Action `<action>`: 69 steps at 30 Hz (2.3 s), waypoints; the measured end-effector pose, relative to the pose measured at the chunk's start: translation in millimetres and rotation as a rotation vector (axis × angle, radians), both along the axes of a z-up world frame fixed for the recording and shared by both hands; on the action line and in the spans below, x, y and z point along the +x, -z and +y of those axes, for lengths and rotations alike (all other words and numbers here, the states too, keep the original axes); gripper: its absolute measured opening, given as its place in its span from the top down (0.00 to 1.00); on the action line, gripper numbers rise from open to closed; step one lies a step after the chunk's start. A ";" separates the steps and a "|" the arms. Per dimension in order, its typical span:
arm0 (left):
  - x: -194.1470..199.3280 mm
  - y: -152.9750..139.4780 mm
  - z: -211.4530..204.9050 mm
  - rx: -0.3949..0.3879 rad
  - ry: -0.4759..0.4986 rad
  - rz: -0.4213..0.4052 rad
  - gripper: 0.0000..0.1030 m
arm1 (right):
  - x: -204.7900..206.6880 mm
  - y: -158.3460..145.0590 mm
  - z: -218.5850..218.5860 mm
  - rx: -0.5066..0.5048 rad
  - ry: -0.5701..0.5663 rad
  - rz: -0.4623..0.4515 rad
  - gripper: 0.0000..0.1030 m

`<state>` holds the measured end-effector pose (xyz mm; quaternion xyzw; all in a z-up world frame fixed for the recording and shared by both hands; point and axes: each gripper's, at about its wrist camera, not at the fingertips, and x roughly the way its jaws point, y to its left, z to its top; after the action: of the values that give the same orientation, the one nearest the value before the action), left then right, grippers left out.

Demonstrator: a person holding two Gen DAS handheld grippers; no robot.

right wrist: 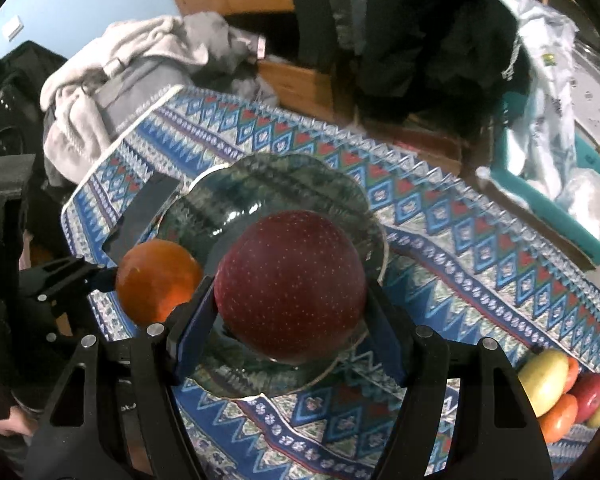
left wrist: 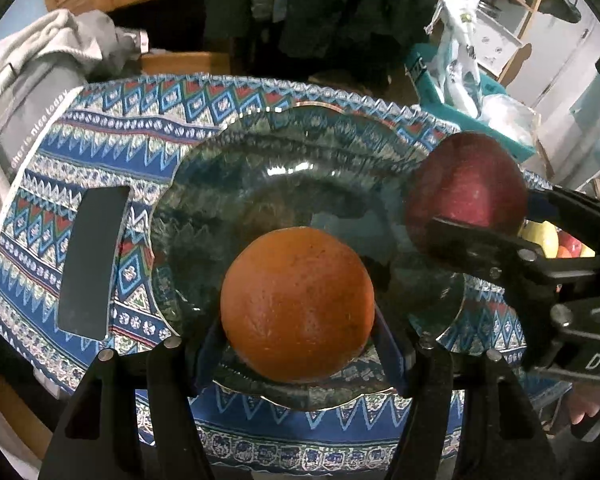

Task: Organize fruits
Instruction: 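Lower the orange and dark red apple onto the glass plate, opening both tools, then withdraw both tools from the plate back toward the remaining fruits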

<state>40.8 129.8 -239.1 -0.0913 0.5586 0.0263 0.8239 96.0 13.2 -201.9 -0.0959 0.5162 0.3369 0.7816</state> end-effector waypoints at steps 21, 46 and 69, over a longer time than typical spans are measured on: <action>0.1 12.9 -6.1 0.086 0.032 0.019 0.35 | 6.6 49.6 7.5 -0.068 0.004 0.127 0.30; -4.8 -46.5 -25.2 0.054 0.036 -0.094 0.29 | -0.8 -29.8 -32.1 -0.055 0.108 -0.121 0.31; -11.9 -118.0 -86.0 0.128 0.125 -0.241 0.20 | -31.8 -122.5 -157.7 0.051 0.328 -0.296 0.19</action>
<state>28.9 43.8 -121.1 -0.0063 0.4575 -0.0005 0.8892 64.2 -144.4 -79.4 -0.0391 0.3958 0.2003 0.8954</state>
